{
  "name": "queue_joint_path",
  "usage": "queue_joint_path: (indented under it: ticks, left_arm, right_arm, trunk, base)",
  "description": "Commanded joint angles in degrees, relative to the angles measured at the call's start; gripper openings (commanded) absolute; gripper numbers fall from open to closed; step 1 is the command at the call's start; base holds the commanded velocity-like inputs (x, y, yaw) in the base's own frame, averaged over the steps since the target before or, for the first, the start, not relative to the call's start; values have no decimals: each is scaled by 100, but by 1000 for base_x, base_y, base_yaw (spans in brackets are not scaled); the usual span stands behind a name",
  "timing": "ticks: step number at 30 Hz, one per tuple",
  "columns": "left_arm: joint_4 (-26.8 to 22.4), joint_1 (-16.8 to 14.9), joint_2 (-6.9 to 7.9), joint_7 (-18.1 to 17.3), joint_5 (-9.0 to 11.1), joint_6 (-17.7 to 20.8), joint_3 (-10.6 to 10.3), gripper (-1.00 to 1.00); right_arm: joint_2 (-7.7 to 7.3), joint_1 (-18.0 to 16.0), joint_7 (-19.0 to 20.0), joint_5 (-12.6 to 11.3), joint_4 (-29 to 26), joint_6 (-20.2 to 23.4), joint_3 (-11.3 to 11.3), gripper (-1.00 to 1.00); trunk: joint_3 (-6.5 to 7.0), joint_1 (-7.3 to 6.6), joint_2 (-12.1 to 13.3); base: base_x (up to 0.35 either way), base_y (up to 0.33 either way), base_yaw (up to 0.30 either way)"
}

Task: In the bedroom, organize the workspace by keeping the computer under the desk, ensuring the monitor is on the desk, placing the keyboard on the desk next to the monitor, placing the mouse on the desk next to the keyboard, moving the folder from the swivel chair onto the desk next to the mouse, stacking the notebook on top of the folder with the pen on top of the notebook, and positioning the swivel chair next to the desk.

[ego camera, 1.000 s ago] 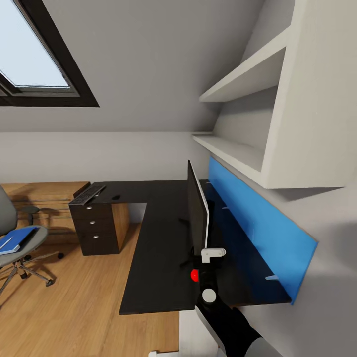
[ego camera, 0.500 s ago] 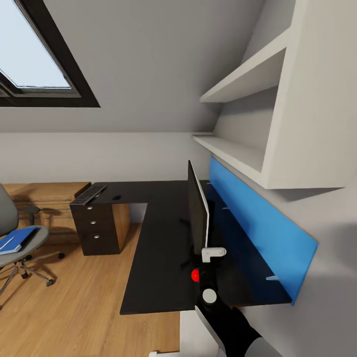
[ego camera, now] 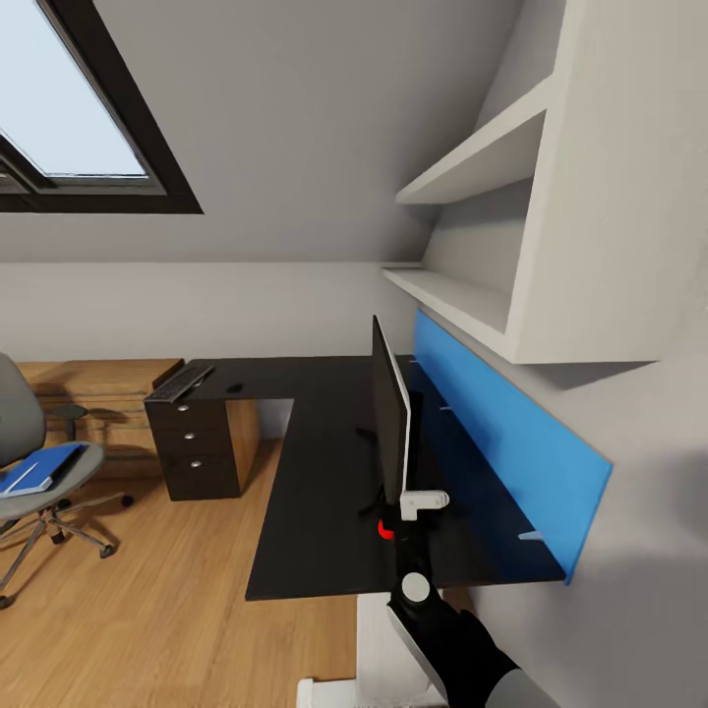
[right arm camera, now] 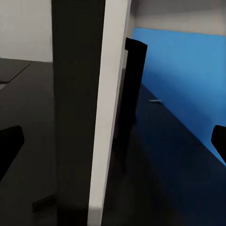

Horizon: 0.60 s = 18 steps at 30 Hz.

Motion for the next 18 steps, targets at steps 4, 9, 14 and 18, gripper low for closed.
queue_joint_path:
  ticks: [4,9,14,18]
  left_arm:
    - [6,-4,0,-42,38,-12,10,100]
    - [6,-4,0,-42,38,-12,10,100]
    - [6,-4,0,-40,38,-12,10,100]
    - [6,-4,0,-39,38,-12,10,100]
  right_arm:
    - [-3,-9,-28,-51,2,-35,23,100]
    - [-3,-9,-28,-51,2,-36,23,100]
    - [-3,-9,-28,-51,2,-36,23,100]
    - [-3,-8,-28,-51,2,-36,23,100]
  trunk:
    - [-8,0,-6]
    - [-8,0,-6]
    - [-8,0,-6]
    - [-8,0,-6]
  base:
    - [-16,0,0]
    - [-4,0,0]
    - [9,-20,0]
    - [24,-23,0]
